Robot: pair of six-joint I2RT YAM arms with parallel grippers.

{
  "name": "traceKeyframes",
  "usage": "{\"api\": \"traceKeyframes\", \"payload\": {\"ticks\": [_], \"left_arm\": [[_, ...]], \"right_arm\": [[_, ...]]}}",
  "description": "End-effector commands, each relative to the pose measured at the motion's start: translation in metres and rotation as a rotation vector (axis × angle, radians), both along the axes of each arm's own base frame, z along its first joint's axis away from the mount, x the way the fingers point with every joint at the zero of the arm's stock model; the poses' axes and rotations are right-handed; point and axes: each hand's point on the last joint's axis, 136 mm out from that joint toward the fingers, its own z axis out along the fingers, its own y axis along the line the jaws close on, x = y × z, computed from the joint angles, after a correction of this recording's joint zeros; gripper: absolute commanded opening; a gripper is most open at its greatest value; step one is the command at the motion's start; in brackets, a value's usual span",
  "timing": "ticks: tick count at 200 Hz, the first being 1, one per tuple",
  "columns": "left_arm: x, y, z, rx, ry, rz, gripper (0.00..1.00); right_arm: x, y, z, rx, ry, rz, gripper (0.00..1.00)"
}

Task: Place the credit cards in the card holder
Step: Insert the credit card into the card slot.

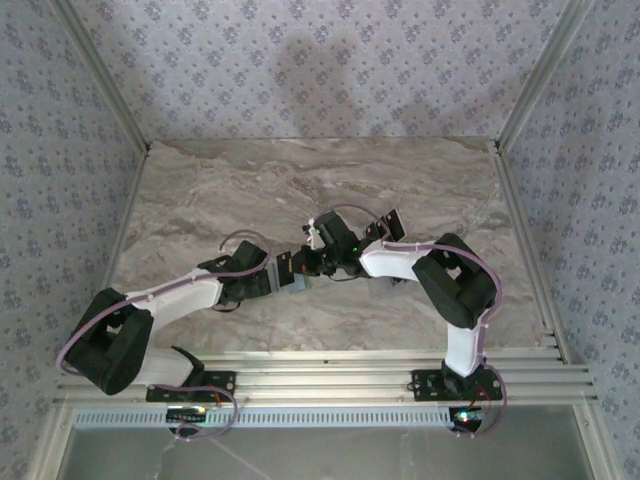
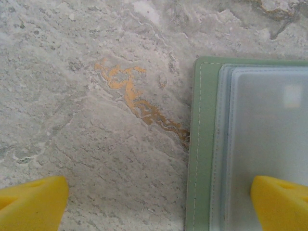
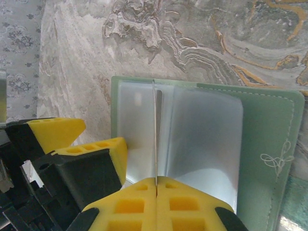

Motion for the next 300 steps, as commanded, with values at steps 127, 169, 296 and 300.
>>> {"api": "traceKeyframes", "payload": {"ticks": [127, 169, 296, 300], "left_arm": [[-0.011, 0.014, -0.009, 0.047, 0.043, 0.021, 0.96], [-0.011, 0.014, -0.008, 0.047, 0.044, 0.020, 0.96], [-0.011, 0.014, -0.009, 0.046, 0.046, 0.016, 0.96], [-0.011, 0.014, -0.009, 0.047, 0.045, 0.017, 0.96]], "right_arm": [[-0.010, -0.003, -0.031, 0.037, 0.094, 0.012, 0.00], [-0.006, -0.002, -0.030, 0.097, 0.114, 0.012, 0.00], [-0.005, 0.003, -0.033, 0.151, 0.143, 0.030, 0.00], [-0.005, 0.002, -0.033, 0.150, 0.144, 0.029, 0.00]]}}
